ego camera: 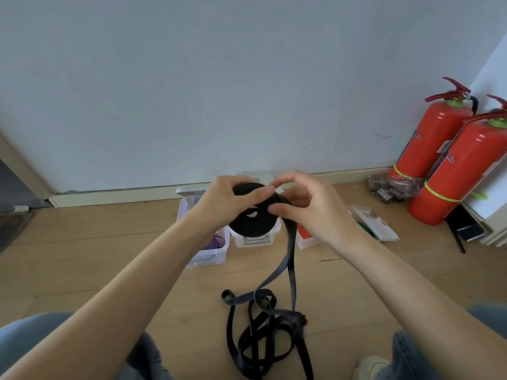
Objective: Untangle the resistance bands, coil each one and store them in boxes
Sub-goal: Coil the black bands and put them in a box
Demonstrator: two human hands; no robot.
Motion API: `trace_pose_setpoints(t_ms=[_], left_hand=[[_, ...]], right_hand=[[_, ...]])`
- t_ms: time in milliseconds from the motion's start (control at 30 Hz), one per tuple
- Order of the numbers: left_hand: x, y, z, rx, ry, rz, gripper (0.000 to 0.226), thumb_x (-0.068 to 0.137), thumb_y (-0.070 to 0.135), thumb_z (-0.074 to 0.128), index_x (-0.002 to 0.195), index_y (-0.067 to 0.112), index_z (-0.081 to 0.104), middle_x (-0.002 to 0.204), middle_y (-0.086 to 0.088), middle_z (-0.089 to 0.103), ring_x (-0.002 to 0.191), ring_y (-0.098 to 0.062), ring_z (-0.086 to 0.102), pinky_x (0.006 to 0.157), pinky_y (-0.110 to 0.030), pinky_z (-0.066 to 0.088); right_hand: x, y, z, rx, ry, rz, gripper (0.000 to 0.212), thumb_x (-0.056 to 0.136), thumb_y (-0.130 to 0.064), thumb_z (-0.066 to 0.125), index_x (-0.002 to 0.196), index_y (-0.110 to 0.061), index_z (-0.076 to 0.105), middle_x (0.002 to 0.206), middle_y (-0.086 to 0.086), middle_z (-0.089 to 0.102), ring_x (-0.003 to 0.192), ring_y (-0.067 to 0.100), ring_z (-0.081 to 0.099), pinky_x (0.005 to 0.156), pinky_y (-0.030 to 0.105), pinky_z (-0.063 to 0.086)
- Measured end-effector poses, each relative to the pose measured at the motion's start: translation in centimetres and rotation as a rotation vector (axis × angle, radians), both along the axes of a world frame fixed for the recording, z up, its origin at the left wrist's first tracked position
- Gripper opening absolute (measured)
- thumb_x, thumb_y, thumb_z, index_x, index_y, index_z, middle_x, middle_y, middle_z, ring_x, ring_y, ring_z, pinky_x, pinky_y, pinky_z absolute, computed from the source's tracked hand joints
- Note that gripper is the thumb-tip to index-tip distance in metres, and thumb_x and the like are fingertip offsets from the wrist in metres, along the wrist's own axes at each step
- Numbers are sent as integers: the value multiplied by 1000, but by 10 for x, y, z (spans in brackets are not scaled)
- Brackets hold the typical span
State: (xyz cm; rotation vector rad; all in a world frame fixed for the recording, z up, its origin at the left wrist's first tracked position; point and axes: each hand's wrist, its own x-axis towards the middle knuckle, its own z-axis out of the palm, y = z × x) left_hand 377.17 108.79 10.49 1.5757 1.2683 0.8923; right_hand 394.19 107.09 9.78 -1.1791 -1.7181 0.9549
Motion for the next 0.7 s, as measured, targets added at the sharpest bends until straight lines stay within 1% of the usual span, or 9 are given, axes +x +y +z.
trace_pose_setpoints(t_ms=[100, 200, 267, 367, 433, 500, 567, 633, 700], left_hand=[[0, 0, 1, 52, -33, 53, 16, 80, 30, 69, 78, 14, 69, 68, 1, 66, 64, -8, 61, 62, -21, 50], [-11, 6, 10, 76, -204, 155, 15, 82, 24, 68, 72, 13, 68, 64, 0, 64, 61, -11, 58, 59, -20, 48], [-17, 9, 15, 69, -333, 194, 16, 83, 23, 66, 70, 15, 69, 61, 4, 65, 58, -9, 58, 56, -17, 49], [-12, 8, 15, 63, -428, 241, 16, 84, 24, 65, 72, 14, 68, 61, 5, 66, 59, -9, 60, 57, -18, 50], [-5, 6, 15, 68, -468, 278, 17, 85, 25, 65, 73, 13, 67, 62, 4, 66, 61, -10, 60, 59, -19, 50], [-1, 5, 14, 67, -501, 302, 17, 85, 27, 65, 76, 13, 67, 66, 3, 66, 64, -11, 61, 60, -21, 51], [5, 2, 11, 26, -558, 313, 19, 85, 29, 64, 83, 11, 67, 75, -3, 67, 74, -16, 63, 69, -27, 54], [15, -3, 5, -8, -609, 334, 19, 85, 31, 64, 87, 13, 66, 83, -5, 67, 82, -19, 63, 78, -34, 54], [21, -7, 0, 23, -566, 349, 14, 85, 30, 64, 86, 16, 66, 82, -2, 67, 82, -17, 63, 78, -32, 52]], right_hand=[[0, -2, -3, -121, 87, 1, 31, 76, -18, 74, 100, -19, 55, 83, 4, 73, 75, 11, 70, 66, 20, 56], [6, -5, 0, -248, 260, 42, 20, 80, -15, 68, 97, -10, 59, 76, 5, 71, 67, 17, 69, 55, 16, 50], [8, -7, -1, -233, 244, 37, 14, 84, -17, 65, 96, -11, 60, 73, 4, 70, 60, 16, 65, 51, 16, 47], [0, -13, -3, -190, 190, 72, 21, 88, -24, 59, 105, -14, 51, 84, 4, 73, 59, 15, 63, 54, 16, 47], [-8, -16, -5, -165, 230, 107, 28, 87, -30, 57, 107, -16, 44, 92, 4, 73, 60, 16, 63, 55, 17, 48], [-13, -18, -7, -139, 267, 120, 34, 84, -34, 57, 107, -15, 41, 96, 3, 73, 60, 16, 62, 60, 21, 51], [-16, -17, -9, -131, 333, 96, 29, 88, -25, 58, 108, -12, 41, 92, 3, 73, 63, 16, 64, 63, 25, 55], [-18, -16, -12, -161, 434, 62, 24, 89, -17, 59, 107, -13, 43, 89, 5, 73, 72, 19, 68, 69, 26, 56], [-16, -16, -13, -202, 511, 29, 24, 87, -13, 61, 105, -14, 46, 87, 8, 73, 74, 21, 69, 70, 25, 55]])
